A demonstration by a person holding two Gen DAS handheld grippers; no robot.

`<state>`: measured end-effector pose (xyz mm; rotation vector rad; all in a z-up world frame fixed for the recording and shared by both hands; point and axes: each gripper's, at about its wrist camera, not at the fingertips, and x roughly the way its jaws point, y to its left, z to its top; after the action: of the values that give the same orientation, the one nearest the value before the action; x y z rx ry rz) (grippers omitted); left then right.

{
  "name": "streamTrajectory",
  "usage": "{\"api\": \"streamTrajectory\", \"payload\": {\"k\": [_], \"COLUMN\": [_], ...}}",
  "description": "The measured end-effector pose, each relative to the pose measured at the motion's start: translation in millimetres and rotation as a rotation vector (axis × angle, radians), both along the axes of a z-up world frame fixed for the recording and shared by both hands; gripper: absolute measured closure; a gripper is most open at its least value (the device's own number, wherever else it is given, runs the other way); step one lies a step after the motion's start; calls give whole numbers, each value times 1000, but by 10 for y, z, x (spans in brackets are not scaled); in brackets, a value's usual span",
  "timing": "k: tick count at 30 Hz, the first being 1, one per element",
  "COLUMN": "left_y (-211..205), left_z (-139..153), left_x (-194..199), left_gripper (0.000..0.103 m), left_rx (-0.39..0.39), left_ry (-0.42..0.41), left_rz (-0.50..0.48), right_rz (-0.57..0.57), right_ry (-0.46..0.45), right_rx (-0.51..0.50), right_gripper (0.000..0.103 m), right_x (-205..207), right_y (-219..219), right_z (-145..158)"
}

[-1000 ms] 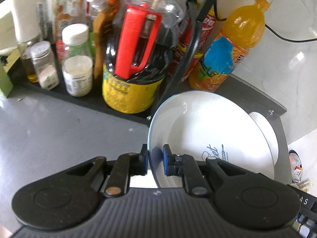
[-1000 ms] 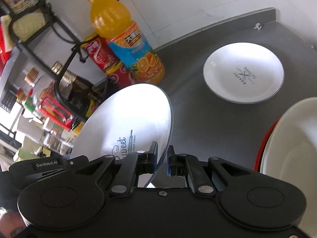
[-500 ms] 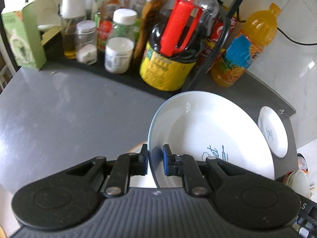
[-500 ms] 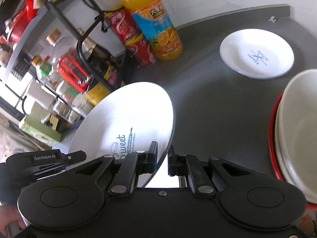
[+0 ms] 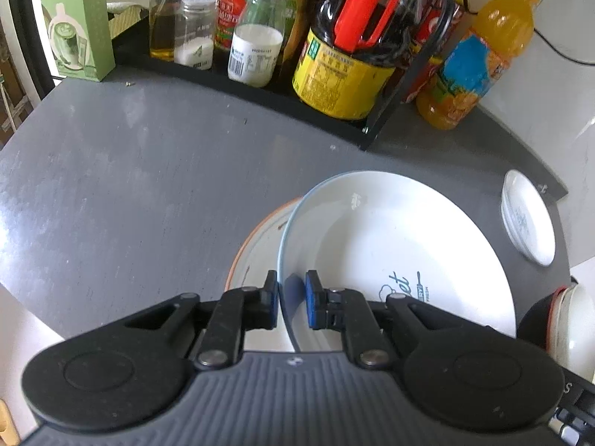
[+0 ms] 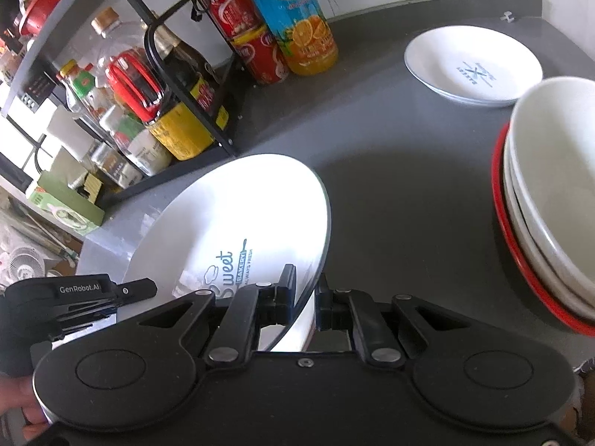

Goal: Organize plates and bowls
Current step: 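Carry the 'Sweet' plate with both grippers and lower it onto the flower plate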

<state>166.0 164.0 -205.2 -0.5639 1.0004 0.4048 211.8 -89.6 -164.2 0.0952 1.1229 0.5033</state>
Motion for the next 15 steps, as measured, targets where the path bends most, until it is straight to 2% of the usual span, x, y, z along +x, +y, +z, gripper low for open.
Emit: {"api": "streamTrajectory", "payload": {"k": [15], "left_y": [-61], "left_z": [-90], "left_x": [19], "left_gripper": [87], "left_rx": [26], "left_ry": [71], "left_rz": [2], "right_rz": [37], "right_ry": [-10], "right_rx": [-62], "right_gripper": [93], "right_x": [-55], "right_y": [92], "right_z": [-9]}}
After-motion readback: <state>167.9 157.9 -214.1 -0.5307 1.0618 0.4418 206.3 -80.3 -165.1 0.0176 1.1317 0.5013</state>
